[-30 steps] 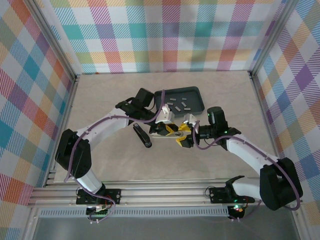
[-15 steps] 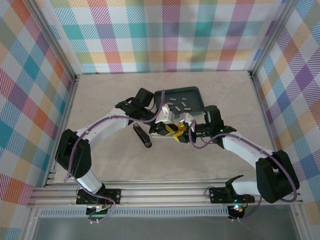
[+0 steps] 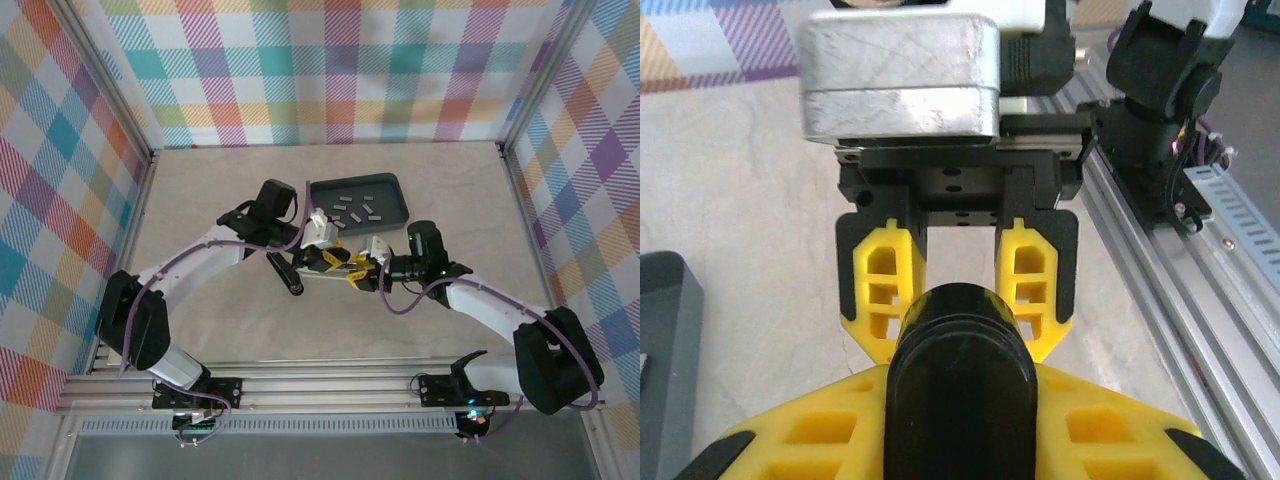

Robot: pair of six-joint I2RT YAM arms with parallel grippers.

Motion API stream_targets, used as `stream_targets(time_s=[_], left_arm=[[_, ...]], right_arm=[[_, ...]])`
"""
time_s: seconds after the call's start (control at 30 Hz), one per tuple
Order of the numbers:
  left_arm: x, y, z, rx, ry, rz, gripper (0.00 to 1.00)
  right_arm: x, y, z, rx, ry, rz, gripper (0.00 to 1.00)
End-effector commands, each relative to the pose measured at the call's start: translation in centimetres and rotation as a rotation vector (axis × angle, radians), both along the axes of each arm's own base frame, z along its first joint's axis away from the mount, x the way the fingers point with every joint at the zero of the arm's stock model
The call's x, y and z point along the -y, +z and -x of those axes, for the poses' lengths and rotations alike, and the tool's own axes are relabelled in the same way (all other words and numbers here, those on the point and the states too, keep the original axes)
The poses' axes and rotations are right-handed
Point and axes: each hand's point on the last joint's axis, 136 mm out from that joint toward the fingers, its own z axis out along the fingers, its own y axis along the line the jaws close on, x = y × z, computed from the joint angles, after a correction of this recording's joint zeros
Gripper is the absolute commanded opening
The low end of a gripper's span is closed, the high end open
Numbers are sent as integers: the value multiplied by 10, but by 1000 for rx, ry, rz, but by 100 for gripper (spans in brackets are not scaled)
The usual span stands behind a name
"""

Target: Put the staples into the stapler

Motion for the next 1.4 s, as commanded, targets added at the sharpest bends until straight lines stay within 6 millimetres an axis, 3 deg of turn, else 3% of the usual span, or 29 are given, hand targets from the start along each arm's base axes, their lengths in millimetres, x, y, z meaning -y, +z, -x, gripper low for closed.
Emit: stream_targets(time_s=[0.0, 0.07, 0.4, 0.8, 1.13, 1.37], left_arm=[[-24, 41, -8, 17, 77, 105, 11], [-35, 52, -16, 48, 118, 153, 11], [-88, 68, -41, 52, 341, 304, 8], [-119, 77, -80, 21, 608, 502, 3], [-143, 56, -97, 11, 772, 533, 2], [-138, 21, -104, -78, 786, 460, 2]], right_arm=[[14, -13, -5, 96, -68, 69, 11], [18, -10, -3, 136, -81, 63, 11], [44, 11, 2, 138, -134, -74, 2], [64, 46, -10, 109, -134, -259, 0], [71, 70, -12, 138, -109, -321, 0], [70, 58, -10, 89, -94, -251, 0]])
